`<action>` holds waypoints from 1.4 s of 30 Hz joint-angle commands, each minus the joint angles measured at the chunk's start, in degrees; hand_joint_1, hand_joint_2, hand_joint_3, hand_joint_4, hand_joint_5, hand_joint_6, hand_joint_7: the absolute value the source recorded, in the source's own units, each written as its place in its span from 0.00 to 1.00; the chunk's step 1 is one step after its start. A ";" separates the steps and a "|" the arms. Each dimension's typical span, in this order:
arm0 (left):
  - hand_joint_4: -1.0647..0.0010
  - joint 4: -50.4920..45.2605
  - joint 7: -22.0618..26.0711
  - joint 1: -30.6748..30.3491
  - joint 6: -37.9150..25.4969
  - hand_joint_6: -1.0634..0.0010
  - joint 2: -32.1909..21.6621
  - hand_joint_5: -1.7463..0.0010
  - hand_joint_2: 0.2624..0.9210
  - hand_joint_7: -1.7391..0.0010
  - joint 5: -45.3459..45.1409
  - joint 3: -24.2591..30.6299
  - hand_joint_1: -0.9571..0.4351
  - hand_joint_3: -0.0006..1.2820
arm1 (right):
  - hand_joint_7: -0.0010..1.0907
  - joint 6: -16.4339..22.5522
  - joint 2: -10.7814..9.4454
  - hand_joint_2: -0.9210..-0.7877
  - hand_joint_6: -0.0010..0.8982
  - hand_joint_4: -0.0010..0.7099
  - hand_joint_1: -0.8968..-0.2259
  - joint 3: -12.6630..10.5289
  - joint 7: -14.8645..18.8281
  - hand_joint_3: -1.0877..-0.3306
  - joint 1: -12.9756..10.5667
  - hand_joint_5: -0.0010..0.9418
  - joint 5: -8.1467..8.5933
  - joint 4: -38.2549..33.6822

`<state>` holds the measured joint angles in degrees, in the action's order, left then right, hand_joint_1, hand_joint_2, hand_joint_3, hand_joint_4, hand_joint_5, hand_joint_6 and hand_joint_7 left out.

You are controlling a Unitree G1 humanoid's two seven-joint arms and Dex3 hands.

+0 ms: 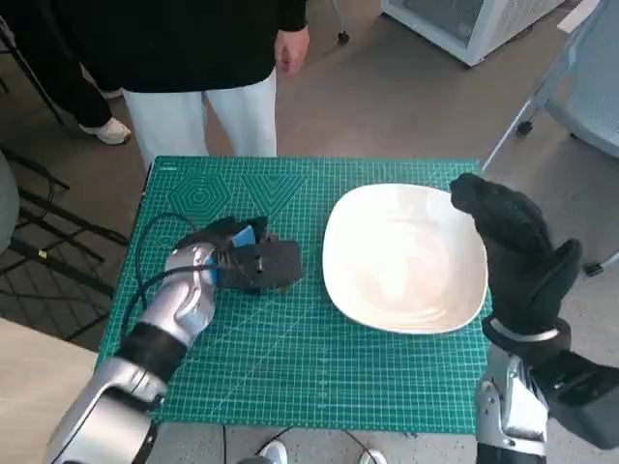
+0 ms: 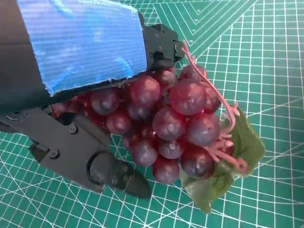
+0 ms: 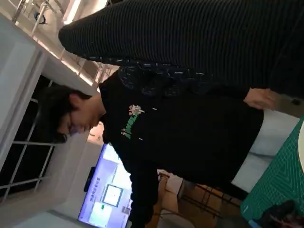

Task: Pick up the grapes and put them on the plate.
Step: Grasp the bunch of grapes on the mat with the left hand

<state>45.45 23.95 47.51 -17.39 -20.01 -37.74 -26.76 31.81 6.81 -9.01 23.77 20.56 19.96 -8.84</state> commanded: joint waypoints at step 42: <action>0.47 17.20 -10.91 4.35 9.17 0.40 3.77 0.20 0.94 0.97 -0.09 -1.42 0.89 0.10 | 0.38 -2.39 0.38 0.00 0.02 0.48 0.34 -0.34 -0.33 0.51 -1.40 0.01 0.09 1.21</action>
<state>61.22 13.44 53.24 -8.21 -17.67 -37.42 -26.96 30.29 6.91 -9.14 23.77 20.17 20.04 -7.65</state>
